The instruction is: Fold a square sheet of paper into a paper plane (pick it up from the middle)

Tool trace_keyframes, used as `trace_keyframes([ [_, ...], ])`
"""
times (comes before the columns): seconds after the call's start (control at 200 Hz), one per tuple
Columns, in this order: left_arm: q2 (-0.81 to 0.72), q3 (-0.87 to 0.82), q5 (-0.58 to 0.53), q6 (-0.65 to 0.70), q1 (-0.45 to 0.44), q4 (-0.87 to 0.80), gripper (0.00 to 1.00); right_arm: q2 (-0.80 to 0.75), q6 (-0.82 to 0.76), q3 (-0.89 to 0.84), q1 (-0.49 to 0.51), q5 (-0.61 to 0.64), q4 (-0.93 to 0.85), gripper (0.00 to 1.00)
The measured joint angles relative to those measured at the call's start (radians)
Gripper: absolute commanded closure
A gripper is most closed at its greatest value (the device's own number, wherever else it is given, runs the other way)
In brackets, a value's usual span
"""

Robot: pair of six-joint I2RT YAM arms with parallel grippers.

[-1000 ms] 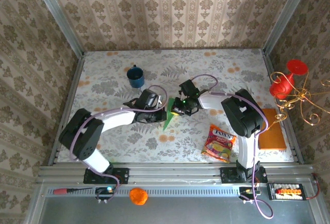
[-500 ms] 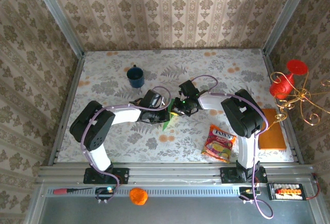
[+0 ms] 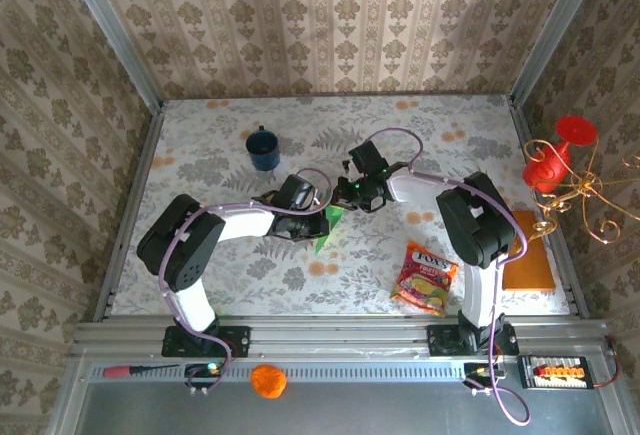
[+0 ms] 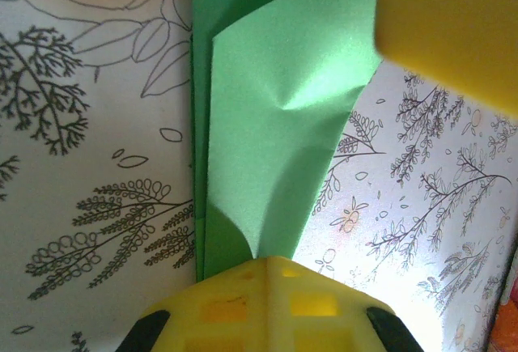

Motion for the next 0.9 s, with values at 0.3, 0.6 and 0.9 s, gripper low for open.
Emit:
trace_keyframes([
  [0.3,0.000,0.000,0.000,0.000,0.000,0.000,1.00,0.071,-0.078,0.077,-0.023,0.001,-0.058,0.96],
  [0.6,0.000,0.000,0.000,0.000,0.000,-0.001,1.00,0.122,-0.116,0.102,-0.044,0.005,-0.089,0.97],
  [0.9,0.000,0.000,0.001,0.002,0.000,-0.003,1.00,0.148,-0.124,0.129,-0.054,-0.018,-0.105,0.97],
])
